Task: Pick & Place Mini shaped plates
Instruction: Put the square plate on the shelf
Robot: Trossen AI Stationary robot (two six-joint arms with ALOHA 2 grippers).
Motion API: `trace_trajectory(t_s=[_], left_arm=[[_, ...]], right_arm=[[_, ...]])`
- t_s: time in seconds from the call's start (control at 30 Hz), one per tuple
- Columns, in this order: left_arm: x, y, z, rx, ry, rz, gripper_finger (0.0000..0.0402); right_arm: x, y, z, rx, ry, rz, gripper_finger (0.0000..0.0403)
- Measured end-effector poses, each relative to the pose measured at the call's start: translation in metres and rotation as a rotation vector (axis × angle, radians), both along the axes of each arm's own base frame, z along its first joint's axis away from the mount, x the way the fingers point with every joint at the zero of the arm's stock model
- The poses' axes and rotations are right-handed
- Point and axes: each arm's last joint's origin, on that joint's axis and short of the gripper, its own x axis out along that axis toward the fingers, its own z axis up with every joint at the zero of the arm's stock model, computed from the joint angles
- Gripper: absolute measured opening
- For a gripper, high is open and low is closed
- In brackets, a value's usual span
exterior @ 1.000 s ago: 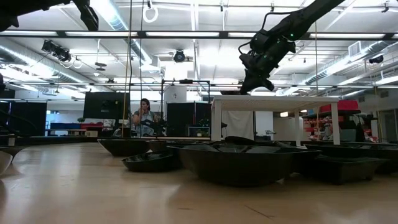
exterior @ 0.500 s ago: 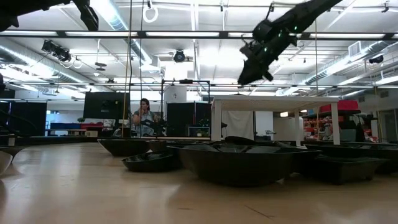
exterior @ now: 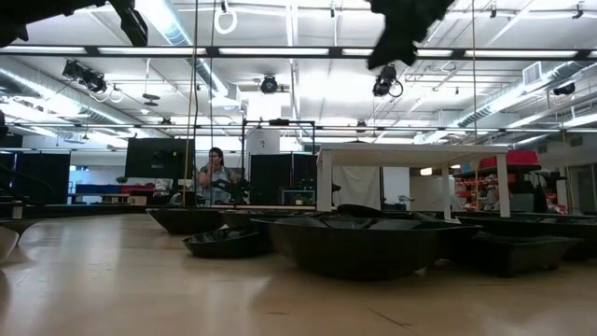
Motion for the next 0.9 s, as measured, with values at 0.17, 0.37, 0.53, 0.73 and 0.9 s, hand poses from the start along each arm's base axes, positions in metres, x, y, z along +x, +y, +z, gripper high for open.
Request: trace_trajectory(t_s=[0.17, 0.37, 0.53, 0.73, 0.9], left_arm=[[0.0, 0.0, 0.0, 0.0, -0.001, 0.0, 0.0042], [0.0, 0.0, 0.0, 0.0, -0.001, 0.0, 0.0042], [0.0, 0.0, 0.0, 0.0, -0.001, 0.0, 0.0042], [0.0, 0.0, 0.0, 0.0, -0.001, 0.0, 0.0042], [0.0, 0.0, 0.0, 0.0, -0.001, 0.0, 0.0042]], right_arm=[[-0.019, 0.035, -0.057, 0.221, 0.265, -0.116, 0.0056], [-0.047, 0.043, -0.117, 0.463, 0.538, -0.423, 0.0071], [-0.068, 0.045, -0.156, 0.504, 0.651, -0.539, 0.0109], [-0.074, 0.045, -0.182, 0.528, 0.604, -0.575, 0.0134], [-0.078, 0.045, -0.191, 0.532, 0.598, -0.59, 0.0125]])
